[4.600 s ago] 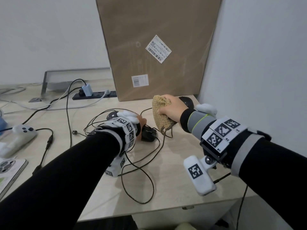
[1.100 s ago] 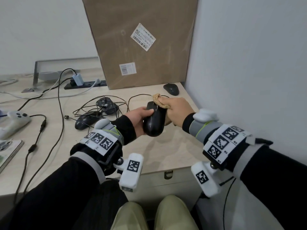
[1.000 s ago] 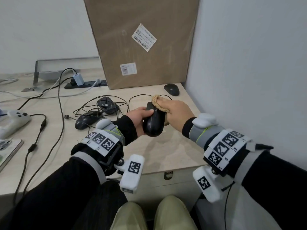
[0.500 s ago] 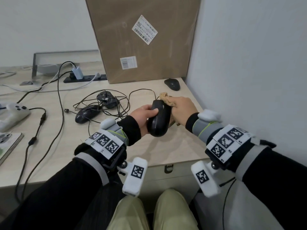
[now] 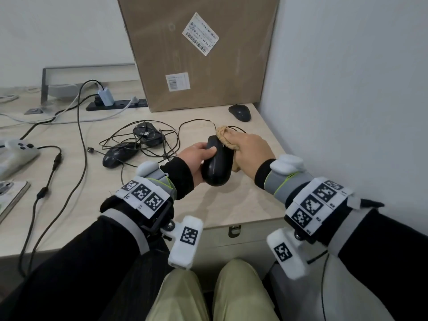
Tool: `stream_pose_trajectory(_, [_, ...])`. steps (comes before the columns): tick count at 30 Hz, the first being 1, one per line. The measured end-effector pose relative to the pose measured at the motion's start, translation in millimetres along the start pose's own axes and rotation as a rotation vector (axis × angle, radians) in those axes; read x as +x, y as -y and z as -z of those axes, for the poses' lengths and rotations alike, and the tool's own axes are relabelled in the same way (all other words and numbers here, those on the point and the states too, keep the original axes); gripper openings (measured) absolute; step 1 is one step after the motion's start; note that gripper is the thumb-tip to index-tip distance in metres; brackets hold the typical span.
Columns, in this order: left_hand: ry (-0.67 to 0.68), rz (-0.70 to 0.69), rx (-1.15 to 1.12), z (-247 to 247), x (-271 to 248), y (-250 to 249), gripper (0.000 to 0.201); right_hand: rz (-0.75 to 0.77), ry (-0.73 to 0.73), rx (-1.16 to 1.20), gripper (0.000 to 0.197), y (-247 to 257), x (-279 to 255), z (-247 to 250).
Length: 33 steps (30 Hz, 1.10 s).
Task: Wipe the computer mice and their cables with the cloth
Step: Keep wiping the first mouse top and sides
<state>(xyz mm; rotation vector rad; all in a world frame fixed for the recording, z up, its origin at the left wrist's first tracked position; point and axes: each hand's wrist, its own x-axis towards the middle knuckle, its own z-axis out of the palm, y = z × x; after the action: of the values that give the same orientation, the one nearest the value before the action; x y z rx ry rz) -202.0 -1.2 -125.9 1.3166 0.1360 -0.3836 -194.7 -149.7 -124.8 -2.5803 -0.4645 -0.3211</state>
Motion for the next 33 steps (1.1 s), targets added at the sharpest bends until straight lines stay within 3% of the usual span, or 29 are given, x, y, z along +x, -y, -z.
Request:
stream_pose_trajectory(4, [-0.072, 0.001, -0.053, 0.7, 5.0, -2.6, 0.021, 0.085, 0.056, -0.135, 0.06, 10.6, -11.2, -2.3])
stream_pose_trajectory(7, [-0.044, 0.0, -0.033, 3.5, 6.1, -0.7, 0.021, 0.077, 0.066, -0.22, 0.057, 11.0, -17.0, -6.4])
stream_pose_trajectory(12, [0.039, 0.001, 0.018, 1.0, -0.7, 6.8, 0.013, -0.208, 0.025, 0.084, 0.033, -9.0, -1.9, 10.5])
stream_pose_trajectory(15, [0.017, -0.022, -0.002, 4.9, 1.3, 1.0, 0.011, -0.278, -0.116, 0.112, 0.014, -15.8, 3.2, 17.6])
stream_pose_trajectory(18, [-0.012, -0.035, 0.0, 8.3, 2.9, -1.0, 0.017, -0.29, -0.148, 0.374, 0.032, -12.0, 2.7, 21.1])
stream_pose_trajectory(20, [-0.017, -0.037, -0.002, 7.2, 2.5, -0.3, 0.014, -0.25, -0.161, 0.447, 0.034, -7.4, 0.8, 20.0])
stream_pose_trajectory(24, [-0.002, -0.057, -0.035, 2.6, 1.5, -1.0, 0.014, -0.064, -0.244, 0.311, 0.012, 0.8, -7.0, 14.5])
stream_pose_trajectory(29, [-0.001, -0.08, -0.047, 1.1, 0.8, -3.2, 0.023, 0.096, -0.332, 0.27, 0.031, 6.1, -20.2, 4.8])
stream_pose_trajectory(33, [-0.015, -0.076, -0.047, 2.3, 1.4, -2.0, 0.028, 0.174, -0.202, -0.004, 0.028, 11.3, -28.9, 1.0])
